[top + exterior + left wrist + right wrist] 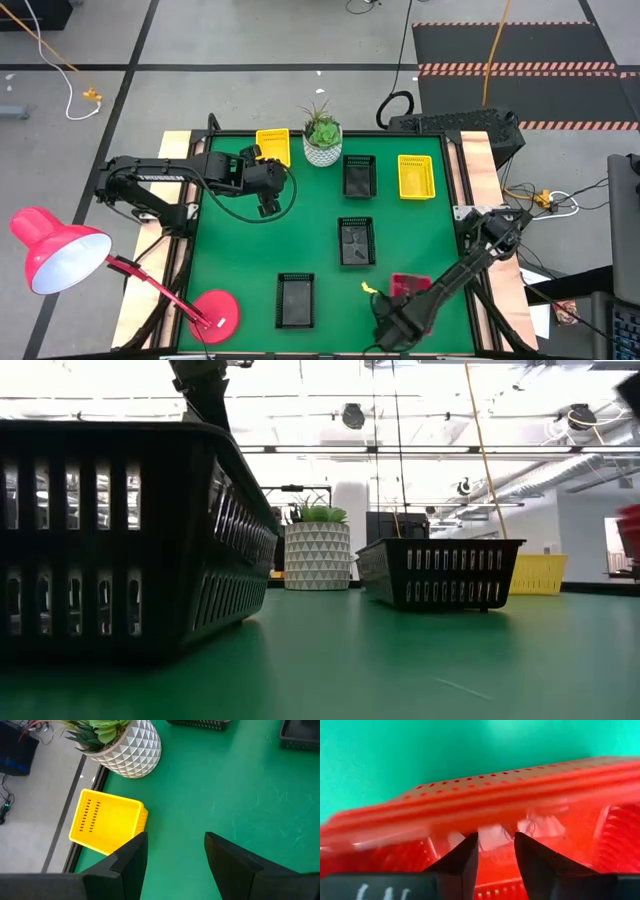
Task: Stack baskets by color
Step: Stack the stacked top orange bins on the bottom orange bin, then stack the middle black bin on the top black bin
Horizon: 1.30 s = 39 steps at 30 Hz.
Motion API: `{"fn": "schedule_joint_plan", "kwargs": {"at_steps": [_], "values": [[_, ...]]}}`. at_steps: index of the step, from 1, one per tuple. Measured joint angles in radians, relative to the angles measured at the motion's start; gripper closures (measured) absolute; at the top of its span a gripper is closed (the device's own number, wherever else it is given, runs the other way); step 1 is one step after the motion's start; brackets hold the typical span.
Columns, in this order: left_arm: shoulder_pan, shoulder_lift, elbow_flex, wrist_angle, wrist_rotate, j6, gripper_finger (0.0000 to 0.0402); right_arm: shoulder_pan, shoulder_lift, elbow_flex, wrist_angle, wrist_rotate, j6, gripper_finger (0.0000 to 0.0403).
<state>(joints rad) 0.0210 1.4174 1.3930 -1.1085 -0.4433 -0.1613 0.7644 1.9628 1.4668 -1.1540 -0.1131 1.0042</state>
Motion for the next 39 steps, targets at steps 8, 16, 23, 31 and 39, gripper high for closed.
{"fn": "schedule_joint_plan", "kwargs": {"at_steps": [8,16,23,31,39], "values": [[-0.019,0.000,0.000,-0.041,0.000,-0.043,0.0204,0.088,-0.081,-0.031,-0.064,0.100,0.087,0.0298],[-0.049,0.000,0.000,-0.084,0.001,-0.062,0.0204,0.102,-0.206,-0.051,-0.054,0.160,0.207,0.0298],[-0.084,0.000,0.000,-0.166,0.060,-0.122,0.0204,0.043,-0.335,-0.050,0.047,0.346,0.085,0.0298],[-0.160,0.000,0.000,-0.173,0.120,-0.140,0.0204,-0.160,-0.280,-0.050,0.211,0.380,-0.306,0.0298],[-0.261,0.000,0.000,-0.220,0.155,-0.167,0.0204,-0.311,-0.279,-0.059,0.268,0.379,-0.543,0.0251]]}}
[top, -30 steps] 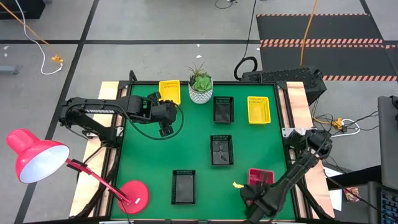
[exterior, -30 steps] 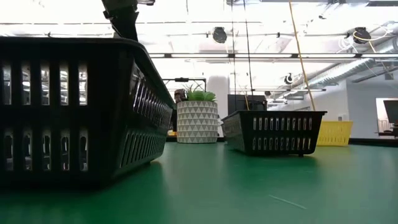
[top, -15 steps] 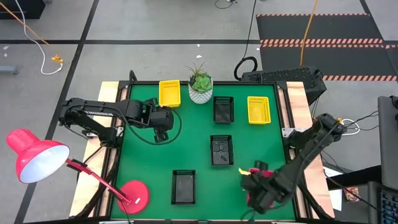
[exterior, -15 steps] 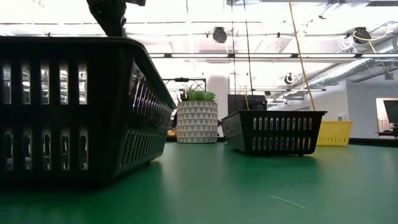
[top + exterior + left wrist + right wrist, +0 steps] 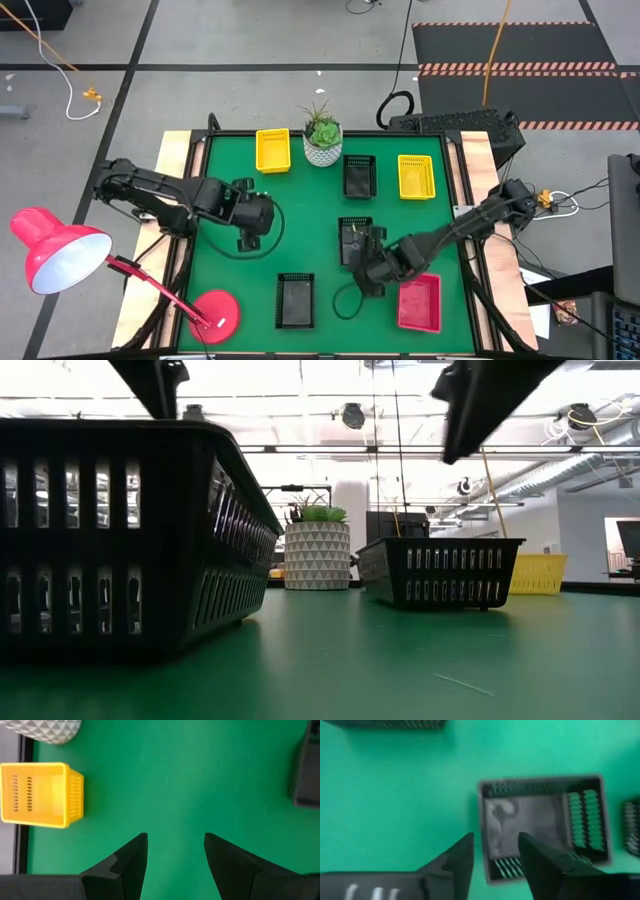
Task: Stack baskets by color
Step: Stack the middle black bin on the top black bin
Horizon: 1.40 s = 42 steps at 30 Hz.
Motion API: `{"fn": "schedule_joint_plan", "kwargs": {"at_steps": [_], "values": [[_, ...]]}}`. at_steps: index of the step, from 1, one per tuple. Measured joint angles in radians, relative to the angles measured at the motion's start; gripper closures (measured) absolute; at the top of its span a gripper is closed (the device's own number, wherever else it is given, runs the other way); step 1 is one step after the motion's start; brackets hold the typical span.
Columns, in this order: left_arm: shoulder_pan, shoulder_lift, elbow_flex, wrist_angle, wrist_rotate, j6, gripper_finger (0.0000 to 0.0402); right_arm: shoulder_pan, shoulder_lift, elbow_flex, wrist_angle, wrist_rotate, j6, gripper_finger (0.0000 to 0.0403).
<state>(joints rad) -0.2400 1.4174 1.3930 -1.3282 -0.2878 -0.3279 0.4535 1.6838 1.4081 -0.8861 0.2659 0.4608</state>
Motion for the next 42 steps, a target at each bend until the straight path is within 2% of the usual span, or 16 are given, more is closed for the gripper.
{"fn": "schedule_joint_plan", "kwargs": {"at_steps": [5,10,15,20,22,25,27,28,34,42], "values": [[-0.060,-0.001,0.000,-0.072,-0.001,-0.054,0.0204,-0.044,0.000,-0.088,0.149,-0.060,-0.045,0.0190],[-0.119,-0.013,0.000,-0.064,0.000,-0.078,0.0204,-0.048,0.032,-0.161,0.182,-0.059,-0.058,0.0179],[-0.183,-0.041,-0.046,0.017,0.017,-0.085,0.0204,-0.046,0.081,-0.160,0.201,-0.060,-0.081,0.0203],[-0.230,-0.115,-0.193,0.174,0.026,-0.119,0.0204,-0.047,0.121,-0.162,0.194,-0.059,-0.108,0.0243],[-0.243,-0.158,-0.264,0.250,0.024,-0.149,0.0204,-0.048,0.121,-0.161,0.202,-0.059,-0.121,0.0273],[-0.262,-0.230,-0.371,0.409,0.005,-0.173,0.0204,-0.050,0.124,-0.161,0.210,-0.065,-0.166,0.0337],[-0.274,-0.281,-0.447,0.505,-0.003,-0.176,0.0204,-0.056,0.123,-0.161,0.223,-0.102,-0.199,0.0382],[-0.280,-0.304,-0.481,0.557,-0.003,-0.176,0.0204,-0.060,0.123,-0.161,0.226,-0.111,-0.213,0.0391],[-0.299,-0.396,-0.618,0.680,-0.034,-0.213,0.0204,-0.100,0.083,-0.145,0.178,-0.098,-0.250,0.0398],[-0.299,-0.410,-0.661,0.714,-0.076,-0.244,0.0204,-0.154,-0.018,0.070,-0.050,0.072,-0.366,0.0398]]}}
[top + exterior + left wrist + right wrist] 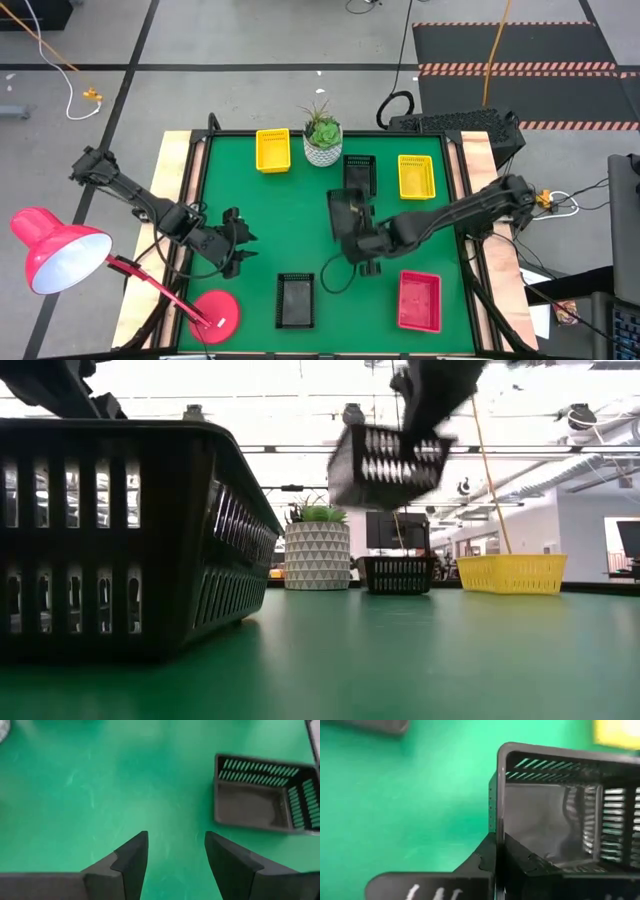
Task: Stack baskets by color
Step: Stack the middle black bin on the top black bin
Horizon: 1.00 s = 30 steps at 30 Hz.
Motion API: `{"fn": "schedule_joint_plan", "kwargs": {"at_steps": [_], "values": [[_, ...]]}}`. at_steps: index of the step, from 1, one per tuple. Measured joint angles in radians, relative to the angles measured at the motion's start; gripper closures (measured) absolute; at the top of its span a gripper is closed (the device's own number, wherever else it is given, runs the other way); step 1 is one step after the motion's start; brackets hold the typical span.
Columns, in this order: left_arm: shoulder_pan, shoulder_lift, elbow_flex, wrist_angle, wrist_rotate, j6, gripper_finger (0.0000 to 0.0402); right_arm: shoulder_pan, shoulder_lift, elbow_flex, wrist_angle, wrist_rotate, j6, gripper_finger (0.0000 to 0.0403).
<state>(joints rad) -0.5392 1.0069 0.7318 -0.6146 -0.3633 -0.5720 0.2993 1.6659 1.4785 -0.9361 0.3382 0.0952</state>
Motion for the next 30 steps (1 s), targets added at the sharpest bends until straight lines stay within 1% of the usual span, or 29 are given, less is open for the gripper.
{"fn": "schedule_joint_plan", "kwargs": {"at_steps": [2,4,7,10,12,17,20,24,30], "values": [[0.000,0.000,-0.002,0.004,-0.030,0.001,0.0204,-0.034,-0.020,0.032,-0.038,0.033,-0.042,0.0398],[0.001,0.000,-0.002,0.023,-0.040,0.006,0.0204,-0.087,-0.034,0.036,-0.060,0.049,-0.081,0.0398],[0.002,0.000,-0.002,0.043,-0.043,0.018,0.0204,-0.183,-0.039,0.036,-0.092,0.047,-0.119,0.0398],[0.002,0.000,-0.002,0.042,-0.055,0.013,0.0204,-0.270,-0.034,0.033,-0.083,-0.002,-0.174,0.0398],[0.002,0.000,-0.002,0.043,-0.058,0.013,0.0204,-0.319,-0.030,0.024,-0.055,-0.003,-0.214,0.0398],[0.002,0.000,-0.002,0.042,-0.058,0.013,0.0204,-0.420,-0.030,-0.054,0.019,-0.082,-0.262,0.0399],[0.002,0.000,-0.002,0.041,-0.058,0.009,0.0204,-0.452,-0.030,-0.120,0.072,-0.111,-0.273,0.0399],[0.000,0.001,-0.002,0.040,-0.058,0.008,0.0204,-0.462,-0.030,-0.198,0.167,-0.160,-0.284,0.0399],[0.000,0.001,-0.002,0.038,-0.058,0.009,0.0204,-0.479,-0.030,-0.282,0.237,-0.167,-0.278,0.0399]]}}
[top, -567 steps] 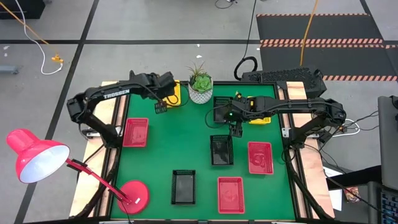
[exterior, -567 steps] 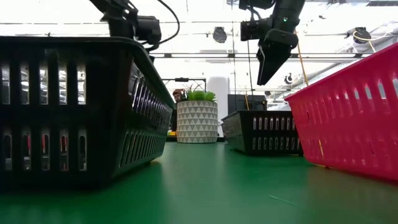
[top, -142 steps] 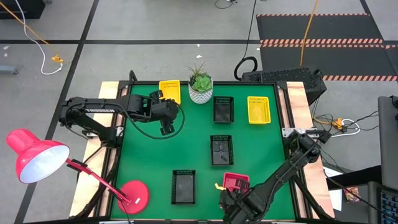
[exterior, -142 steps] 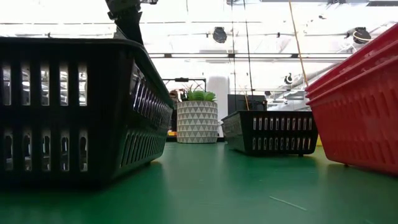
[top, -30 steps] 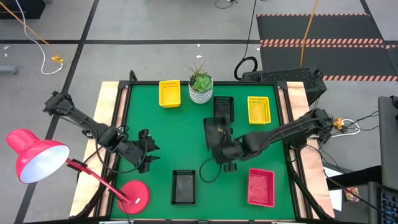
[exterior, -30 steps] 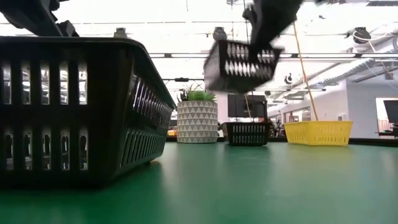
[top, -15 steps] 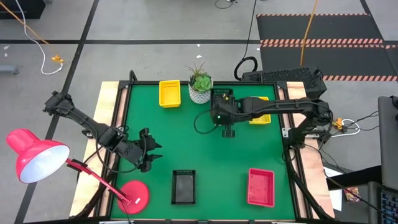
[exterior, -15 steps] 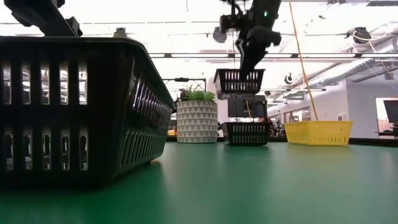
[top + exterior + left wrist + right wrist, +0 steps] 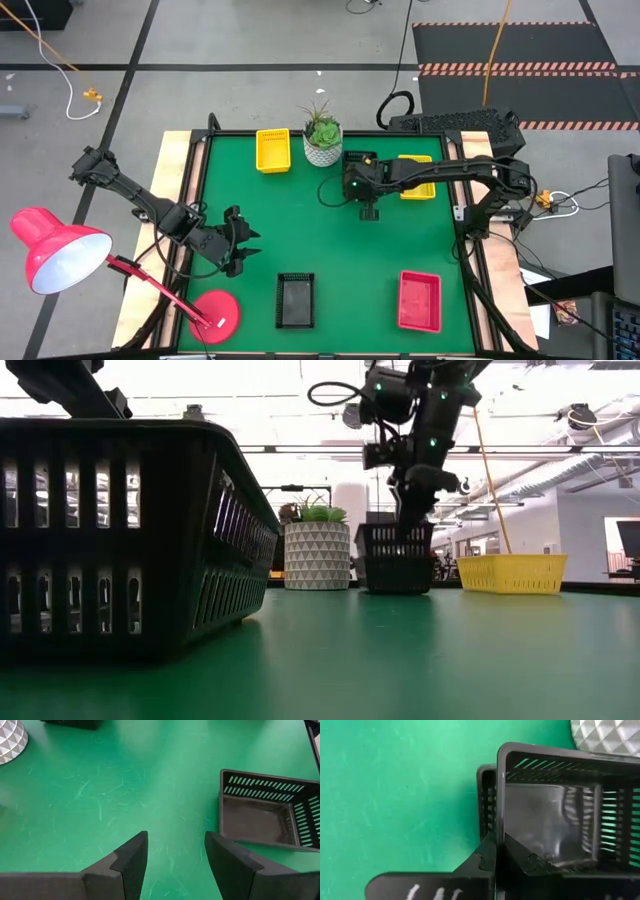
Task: Stack baskets by color
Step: Stack the middle black bin on the top black bin
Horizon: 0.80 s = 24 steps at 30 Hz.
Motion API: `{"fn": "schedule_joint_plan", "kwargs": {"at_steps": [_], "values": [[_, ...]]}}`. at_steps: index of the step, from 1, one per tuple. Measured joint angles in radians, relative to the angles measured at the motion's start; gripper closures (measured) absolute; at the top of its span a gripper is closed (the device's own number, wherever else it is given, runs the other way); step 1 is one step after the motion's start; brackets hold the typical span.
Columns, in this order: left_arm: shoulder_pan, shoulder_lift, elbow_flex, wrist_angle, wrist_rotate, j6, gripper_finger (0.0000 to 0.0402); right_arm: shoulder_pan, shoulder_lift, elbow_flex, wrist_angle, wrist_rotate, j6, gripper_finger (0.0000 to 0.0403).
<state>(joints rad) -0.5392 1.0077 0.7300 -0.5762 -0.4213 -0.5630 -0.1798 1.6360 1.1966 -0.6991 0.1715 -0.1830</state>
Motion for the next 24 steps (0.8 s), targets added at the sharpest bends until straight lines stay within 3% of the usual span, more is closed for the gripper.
{"fn": "schedule_joint_plan", "kwargs": {"at_steps": [7,24], "values": [[0.000,0.000,0.000,-0.001,0.000,-0.001,0.0204,-0.004,0.000,-0.029,0.054,-0.020,0.014,0.0374],[0.000,0.000,0.000,-0.022,0.001,-0.019,0.0204,0.012,-0.006,-0.028,0.083,-0.070,0.097,0.0189]]}}
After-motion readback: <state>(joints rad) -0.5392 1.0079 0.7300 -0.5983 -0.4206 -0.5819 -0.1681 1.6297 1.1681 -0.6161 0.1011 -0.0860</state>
